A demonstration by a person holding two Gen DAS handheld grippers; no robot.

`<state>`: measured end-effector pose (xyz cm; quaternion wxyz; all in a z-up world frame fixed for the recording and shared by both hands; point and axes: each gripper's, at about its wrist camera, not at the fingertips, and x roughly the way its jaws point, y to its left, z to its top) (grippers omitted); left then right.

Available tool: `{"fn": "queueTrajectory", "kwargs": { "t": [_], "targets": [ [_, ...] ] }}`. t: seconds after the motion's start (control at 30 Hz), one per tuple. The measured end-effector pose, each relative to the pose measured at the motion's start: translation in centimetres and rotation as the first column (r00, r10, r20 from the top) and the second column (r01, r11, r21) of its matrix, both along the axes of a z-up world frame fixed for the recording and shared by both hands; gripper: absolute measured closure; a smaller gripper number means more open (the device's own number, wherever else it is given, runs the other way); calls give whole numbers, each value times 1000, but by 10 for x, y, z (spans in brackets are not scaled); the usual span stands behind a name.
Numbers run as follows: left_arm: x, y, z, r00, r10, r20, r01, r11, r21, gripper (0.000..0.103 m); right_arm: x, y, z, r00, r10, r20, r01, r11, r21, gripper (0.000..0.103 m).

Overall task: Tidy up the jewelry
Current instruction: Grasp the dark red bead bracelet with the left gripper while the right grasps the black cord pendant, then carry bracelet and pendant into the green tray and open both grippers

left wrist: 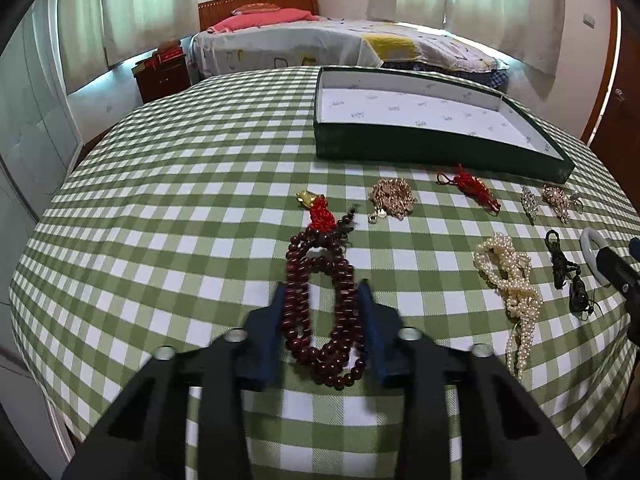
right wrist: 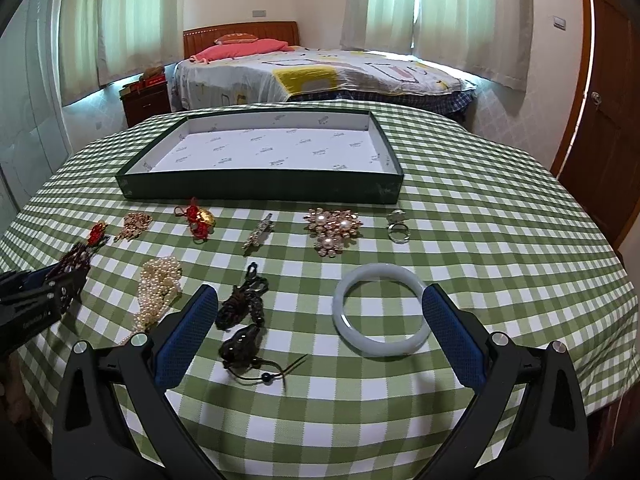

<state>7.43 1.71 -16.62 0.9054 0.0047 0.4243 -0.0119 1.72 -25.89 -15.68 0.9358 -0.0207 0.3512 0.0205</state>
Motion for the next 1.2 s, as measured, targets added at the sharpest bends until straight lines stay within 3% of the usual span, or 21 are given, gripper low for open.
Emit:
{"fn": "queueTrajectory", "kwargs": {
  "t": [0.1, 0.17, 0.23, 0.63, 0.8, 1.1, 1.17, 1.2],
  "targets": [
    [3, 8, 1, 1000, 8, 6, -8, 999, -35, 90, 1, 4, 0, 1000, 19, -2, -19, 1000, 9, 5],
    [3, 11, 1, 1000, 8, 7, -8, 999, -53, 91, 2, 7, 0, 999, 40, -2, -40, 999, 21, 10],
    [4, 10, 1, 1000, 8, 8, -7, 999, -49, 91, 3, 10, -1, 997, 69, -17, -68, 997, 38, 25],
    [-4, 0, 7, 999, -21, 40, 22, 1000, -15, 91, 1, 19, -13, 987, 128, -100, -124, 991, 48, 56],
    [-8, -4, 9, 998, -35, 55, 35, 999, -1, 91, 2, 21, -19, 980, 143, -137, -138, 989, 45, 61],
    [-8, -6, 11, 998, -33, 60, 33, 999, -1, 91, -2, 21, -22, 977, 147, -154, -144, 989, 33, 60],
    [-8, -6, 11, 998, -31, 62, 31, 1000, -1, 91, -3, 20, -22, 979, 143, -149, -139, 990, 36, 70],
    [-8, -7, 11, 998, -30, 63, 30, 1000, -2, 91, -3, 19, -22, 979, 144, -148, -140, 989, 38, 85]
  ]
}}
